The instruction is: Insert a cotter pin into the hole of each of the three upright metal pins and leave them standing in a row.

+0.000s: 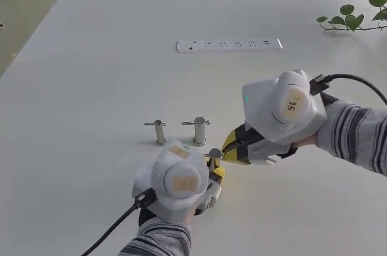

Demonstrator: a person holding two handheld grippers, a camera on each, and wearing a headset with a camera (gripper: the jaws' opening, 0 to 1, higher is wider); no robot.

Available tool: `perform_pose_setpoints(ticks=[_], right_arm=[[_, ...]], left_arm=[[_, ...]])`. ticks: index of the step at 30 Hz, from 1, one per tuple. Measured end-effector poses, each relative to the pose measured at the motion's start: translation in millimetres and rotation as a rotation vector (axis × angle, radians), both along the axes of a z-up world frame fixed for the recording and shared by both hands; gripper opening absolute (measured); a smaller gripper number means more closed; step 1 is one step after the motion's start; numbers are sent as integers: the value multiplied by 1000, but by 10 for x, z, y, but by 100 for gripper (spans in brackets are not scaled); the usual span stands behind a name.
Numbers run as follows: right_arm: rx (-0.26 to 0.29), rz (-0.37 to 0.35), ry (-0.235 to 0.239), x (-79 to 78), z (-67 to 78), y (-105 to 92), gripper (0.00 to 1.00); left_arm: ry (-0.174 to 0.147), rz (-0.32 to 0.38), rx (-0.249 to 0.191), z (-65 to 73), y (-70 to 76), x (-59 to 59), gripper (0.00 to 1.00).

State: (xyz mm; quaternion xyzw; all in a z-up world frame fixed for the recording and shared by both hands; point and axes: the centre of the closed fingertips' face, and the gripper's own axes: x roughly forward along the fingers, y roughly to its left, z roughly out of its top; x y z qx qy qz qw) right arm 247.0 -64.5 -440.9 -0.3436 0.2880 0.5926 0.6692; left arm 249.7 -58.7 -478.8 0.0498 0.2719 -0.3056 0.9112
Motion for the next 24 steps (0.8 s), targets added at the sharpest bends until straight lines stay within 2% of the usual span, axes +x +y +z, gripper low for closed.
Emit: perform_pose_setpoints(ticks=[2, 9, 24], right_arm=[[8, -23, 21, 7, 18, -27, 3], [27, -35, 36, -29, 23, -42, 0], [30, -53, 50, -41, -8, -11, 0]], left_arm=[[2, 2, -1, -1, -1, 0, 10], [14, 10, -11, -3, -1, 5, 10], [20, 12, -15, -6, 4, -2, 11]])
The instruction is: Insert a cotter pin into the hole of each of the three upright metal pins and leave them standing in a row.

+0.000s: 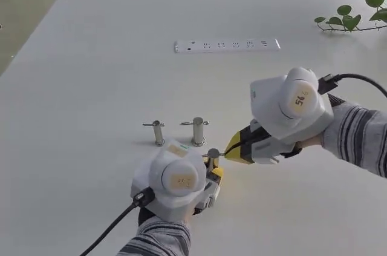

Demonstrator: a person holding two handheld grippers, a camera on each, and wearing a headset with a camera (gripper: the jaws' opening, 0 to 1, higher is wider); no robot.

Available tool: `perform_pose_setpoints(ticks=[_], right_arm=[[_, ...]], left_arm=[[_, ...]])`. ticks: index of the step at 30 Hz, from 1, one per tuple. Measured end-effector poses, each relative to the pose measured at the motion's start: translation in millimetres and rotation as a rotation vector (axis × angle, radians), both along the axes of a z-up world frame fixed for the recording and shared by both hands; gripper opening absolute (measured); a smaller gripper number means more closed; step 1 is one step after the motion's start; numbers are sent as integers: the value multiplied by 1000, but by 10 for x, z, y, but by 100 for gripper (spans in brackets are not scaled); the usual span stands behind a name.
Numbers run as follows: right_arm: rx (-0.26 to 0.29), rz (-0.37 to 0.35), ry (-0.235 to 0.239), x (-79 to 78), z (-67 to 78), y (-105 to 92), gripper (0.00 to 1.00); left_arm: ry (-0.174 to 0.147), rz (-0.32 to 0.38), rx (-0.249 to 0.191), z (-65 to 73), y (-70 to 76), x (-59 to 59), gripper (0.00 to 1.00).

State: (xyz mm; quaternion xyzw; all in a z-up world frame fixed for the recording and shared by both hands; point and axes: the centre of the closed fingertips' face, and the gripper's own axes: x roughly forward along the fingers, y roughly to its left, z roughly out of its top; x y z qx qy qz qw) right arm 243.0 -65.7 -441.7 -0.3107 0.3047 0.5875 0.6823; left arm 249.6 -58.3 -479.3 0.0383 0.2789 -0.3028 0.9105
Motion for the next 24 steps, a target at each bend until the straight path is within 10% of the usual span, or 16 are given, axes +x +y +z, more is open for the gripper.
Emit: perform_pose_setpoints(ticks=[24], right_arm=[[76, -202, 77, 25, -60, 248, 17]], left_arm=[[5, -78, 62, 70, 190, -165, 39]])
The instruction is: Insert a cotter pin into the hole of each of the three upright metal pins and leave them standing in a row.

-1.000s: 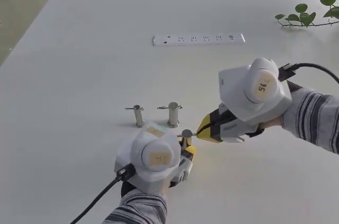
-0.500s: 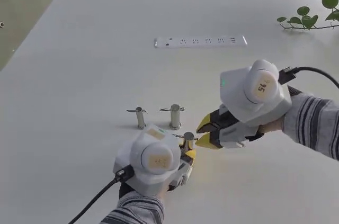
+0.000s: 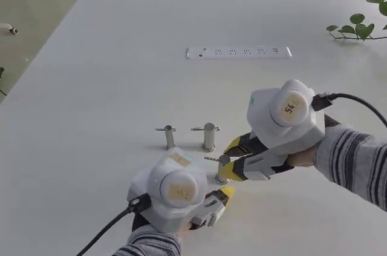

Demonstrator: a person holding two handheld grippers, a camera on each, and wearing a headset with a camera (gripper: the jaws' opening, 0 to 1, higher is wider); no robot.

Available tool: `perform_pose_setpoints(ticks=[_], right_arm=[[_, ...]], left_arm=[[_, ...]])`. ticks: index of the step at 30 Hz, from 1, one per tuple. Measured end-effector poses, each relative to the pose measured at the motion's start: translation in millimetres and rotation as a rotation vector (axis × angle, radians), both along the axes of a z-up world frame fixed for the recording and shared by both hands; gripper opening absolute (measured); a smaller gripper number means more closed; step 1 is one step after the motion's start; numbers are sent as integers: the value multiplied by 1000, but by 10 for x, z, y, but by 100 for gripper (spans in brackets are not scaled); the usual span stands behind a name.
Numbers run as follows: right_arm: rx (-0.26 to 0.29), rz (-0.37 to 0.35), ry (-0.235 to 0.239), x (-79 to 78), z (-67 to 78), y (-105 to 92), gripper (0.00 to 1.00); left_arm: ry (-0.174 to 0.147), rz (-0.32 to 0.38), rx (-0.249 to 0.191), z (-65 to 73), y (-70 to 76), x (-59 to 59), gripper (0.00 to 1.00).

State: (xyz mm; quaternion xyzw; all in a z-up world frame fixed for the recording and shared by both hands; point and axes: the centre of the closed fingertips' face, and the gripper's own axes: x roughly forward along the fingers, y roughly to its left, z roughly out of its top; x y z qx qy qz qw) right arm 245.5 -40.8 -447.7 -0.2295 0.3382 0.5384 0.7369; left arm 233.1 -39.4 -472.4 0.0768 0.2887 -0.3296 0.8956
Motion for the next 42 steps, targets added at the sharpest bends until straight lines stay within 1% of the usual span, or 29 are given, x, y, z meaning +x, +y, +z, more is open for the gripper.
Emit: perform_pose_setpoints(ticks=[1, 3, 4, 8, 11, 13, 15, 19, 21, 22, 23, 24, 26, 27, 29, 30, 31, 32, 35, 37, 39, 40, 42], right_arm=[[0, -13, 3, 2, -4, 3, 17], [9, -69, 6, 22, -8, 13, 17], [13, -83, 7, 20, -14, 22, 18], [-7, -99, -2, 16, -58, 24, 16], [7, -124, 14, 8, -57, 39, 13], [-1, -126, 1, 22, -61, 36, 10], [-3, -129, -2, 29, -63, 32, 9], [5, -108, -5, 27, -61, 36, 9], [-2, -59, -27, 20, -59, 40, 9], [0, -53, -34, 20, -58, 42, 9], [3, -28, -44, 18, -56, 52, 9], [8, 13, -52, 3, -53, 63, 9], [10, 3, -37, 13, -56, 47, 8], [12, 11, -33, 11, -55, 50, 8], [11, 13, -29, 24, -55, 47, 8], [5, 38, -33, 13, -53, 45, 8], [7, 33, -32, 24, -49, 36, 8], [10, 34, -28, 31, -42, 26, 8], [43, 26, -8, 86, 16, -12, 8], [46, 26, -9, 125, 55, -38, 8], [38, 46, -26, 156, 79, -65, 8], [36, 50, -28, 212, 64, -92, 8], [29, 69, -37, 246, 83, -121, 8]], left_arm=[[0, 1, 0, 8, 15, -3, 39], [-4, -2, 1, 34, 55, -19, 40], [-5, 0, 3, 45, 81, -24, 40], [-5, 7, 2, 77, 145, -30, 40], [-7, 18, -6, 115, 188, -39, 40], [-9, 19, -11, 142, 202, -48, 40], [-15, 17, -18, 173, 211, -54, 40], [-18, 13, -27, 219, 232, -73, 41], [-25, 6, -29, 248, 251, -89, 41], [-31, 3, -28, 265, 264, -100, 41], [-32, 1, -27, 273, 273, -108, 41], [-36, -4, -24, 283, 284, -117, 41], [-36, -4, -19, 287, 307, -118, 41], [-36, -4, -20, 288, 318, -121, 41], [-40, 0, -21, 305, 344, -127, 42], [-43, -2, -21, 315, 351, -133, 42], [-46, -2, -21, 327, 358, -137, 43], [-51, -5, -20, 341, 365, -142, 44], [-74, -31, -19, 384, 380, -161, 49], [-75, -32, -22, 393, 410, -171, 52], [-82, -35, -30, 413, 432, -176, 54], [-84, -34, -32, 422, 440, -177, 56], [-86, -36, -37, 443, 457, -178, 58]])
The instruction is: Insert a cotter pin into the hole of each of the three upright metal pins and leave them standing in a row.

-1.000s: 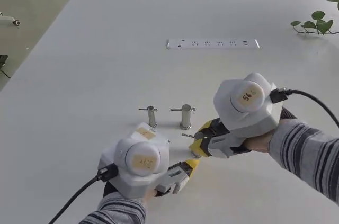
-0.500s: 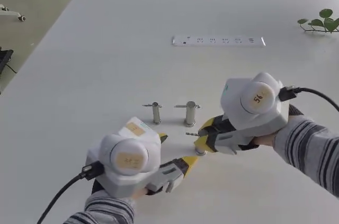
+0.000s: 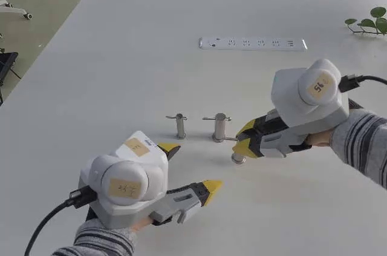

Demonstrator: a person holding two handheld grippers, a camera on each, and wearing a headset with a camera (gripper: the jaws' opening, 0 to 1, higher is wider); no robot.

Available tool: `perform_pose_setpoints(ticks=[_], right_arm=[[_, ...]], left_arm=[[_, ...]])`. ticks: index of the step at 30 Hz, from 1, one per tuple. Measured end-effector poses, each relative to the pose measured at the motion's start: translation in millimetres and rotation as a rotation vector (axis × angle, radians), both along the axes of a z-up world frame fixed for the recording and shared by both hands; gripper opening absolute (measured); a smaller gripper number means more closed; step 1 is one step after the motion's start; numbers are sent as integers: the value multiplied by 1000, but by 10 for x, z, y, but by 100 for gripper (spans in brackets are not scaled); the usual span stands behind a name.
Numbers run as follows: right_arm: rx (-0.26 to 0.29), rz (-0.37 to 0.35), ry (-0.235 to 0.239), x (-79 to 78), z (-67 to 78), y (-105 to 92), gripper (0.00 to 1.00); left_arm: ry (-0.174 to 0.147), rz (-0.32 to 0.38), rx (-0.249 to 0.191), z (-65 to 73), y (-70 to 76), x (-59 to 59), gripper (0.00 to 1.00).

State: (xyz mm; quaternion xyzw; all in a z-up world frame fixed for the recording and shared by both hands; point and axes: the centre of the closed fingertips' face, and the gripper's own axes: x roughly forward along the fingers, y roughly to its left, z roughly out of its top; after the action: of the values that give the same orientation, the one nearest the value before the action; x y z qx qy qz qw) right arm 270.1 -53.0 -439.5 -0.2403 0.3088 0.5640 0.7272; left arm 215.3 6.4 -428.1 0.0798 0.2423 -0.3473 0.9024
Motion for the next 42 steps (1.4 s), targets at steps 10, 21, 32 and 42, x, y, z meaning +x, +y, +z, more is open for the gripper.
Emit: perform_pose_setpoints(ticks=[10, 21, 32, 42], right_arm=[[-45, 29, -9, 134, -1, -164, 8], [-61, 27, -14, 275, -17, -281, 8], [-69, 34, -12, 334, -57, -285, 8], [-69, 47, -10, 407, -95, -295, 8]], left_arm=[[1, 5, -40, 98, 78, -5, 69], [12, 46, -48, 100, 207, -42, 79], [14, 71, -60, 129, 294, -24, 83], [13, 83, -67, 140, 327, 19, 83]])
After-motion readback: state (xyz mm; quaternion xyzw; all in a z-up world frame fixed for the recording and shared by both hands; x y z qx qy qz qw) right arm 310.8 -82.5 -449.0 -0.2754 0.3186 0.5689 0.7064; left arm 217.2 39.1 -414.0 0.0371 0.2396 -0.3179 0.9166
